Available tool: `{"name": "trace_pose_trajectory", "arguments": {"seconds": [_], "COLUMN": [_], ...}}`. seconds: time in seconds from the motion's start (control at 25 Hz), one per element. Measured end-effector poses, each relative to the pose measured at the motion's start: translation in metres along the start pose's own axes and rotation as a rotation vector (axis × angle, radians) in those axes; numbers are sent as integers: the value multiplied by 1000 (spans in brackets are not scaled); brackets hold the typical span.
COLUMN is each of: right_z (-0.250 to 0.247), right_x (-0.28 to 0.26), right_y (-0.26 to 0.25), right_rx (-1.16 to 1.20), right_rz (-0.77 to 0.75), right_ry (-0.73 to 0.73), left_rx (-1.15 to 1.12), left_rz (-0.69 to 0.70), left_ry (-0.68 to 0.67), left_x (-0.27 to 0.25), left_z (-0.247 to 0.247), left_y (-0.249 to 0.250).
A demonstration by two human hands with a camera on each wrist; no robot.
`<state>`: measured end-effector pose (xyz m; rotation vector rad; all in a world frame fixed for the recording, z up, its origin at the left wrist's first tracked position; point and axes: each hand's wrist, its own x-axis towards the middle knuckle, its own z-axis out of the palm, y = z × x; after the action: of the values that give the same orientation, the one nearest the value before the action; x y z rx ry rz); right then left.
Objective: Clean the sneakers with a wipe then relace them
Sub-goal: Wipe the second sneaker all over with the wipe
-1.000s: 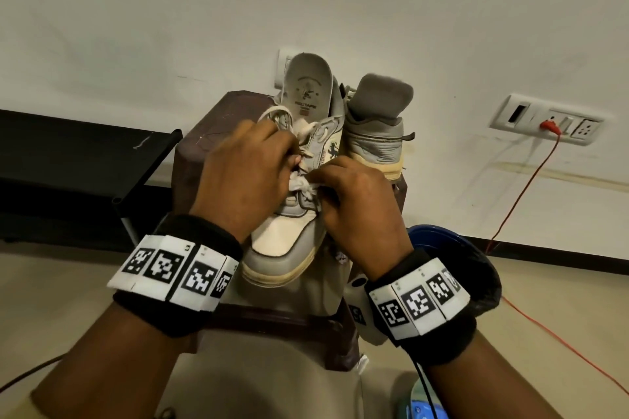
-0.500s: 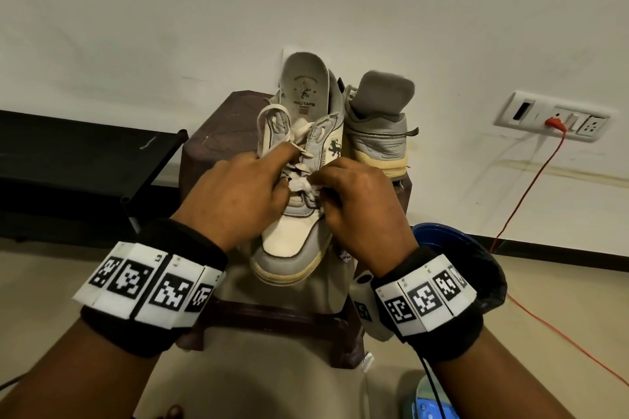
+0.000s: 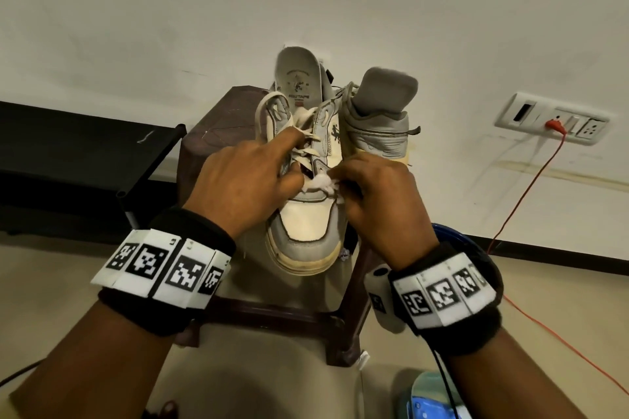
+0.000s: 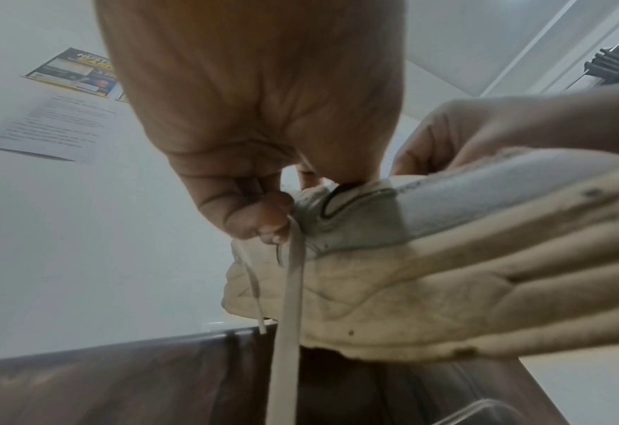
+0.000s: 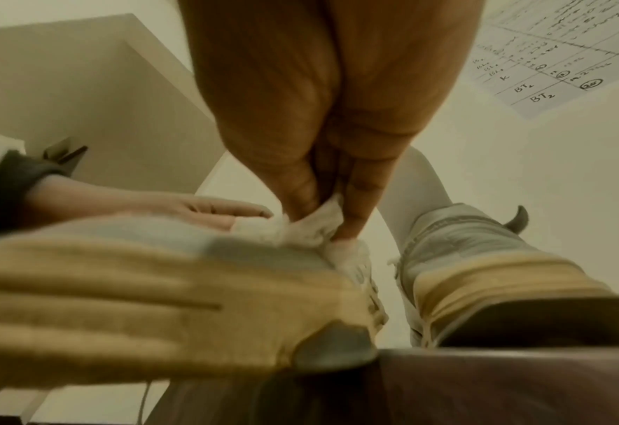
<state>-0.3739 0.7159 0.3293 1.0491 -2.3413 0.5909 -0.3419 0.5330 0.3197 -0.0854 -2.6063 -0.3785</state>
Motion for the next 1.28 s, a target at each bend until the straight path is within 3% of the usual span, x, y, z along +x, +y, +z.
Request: {"name": "trace_pose_trajectory", "arguments": {"seconds": [0.16, 0.44, 0.56, 0.72, 0.88, 1.08, 1.16, 1.28], "right_z": [1, -24, -17, 0, -12, -30, -25, -10], "right_x": [2, -22, -23, -2, -4, -26, -26, -12], "right_y": [10, -15, -12, 10, 14, -11, -11, -4], "right_rx": [88, 178, 117, 88, 108, 80, 55, 36], "right_rz": [34, -125, -117, 81, 104, -116, -149, -75], "right_ry": [33, -192, -53, 74, -31, -310, -262, -62], "left_rx": [-53, -180, -225, -201, -176, -197, -223, -293], "left_rz": [21, -110, -106, -43, -27, -28, -30, -28], "left_ry": [17, 215, 199, 169, 236, 205, 178, 122], "left_x": [1, 7, 7, 6, 11, 17, 16, 12], "left_z": [1, 1, -1, 3, 6, 7, 6, 6], "left_y": [2, -8, -7, 4, 15, 21, 18, 15]}}
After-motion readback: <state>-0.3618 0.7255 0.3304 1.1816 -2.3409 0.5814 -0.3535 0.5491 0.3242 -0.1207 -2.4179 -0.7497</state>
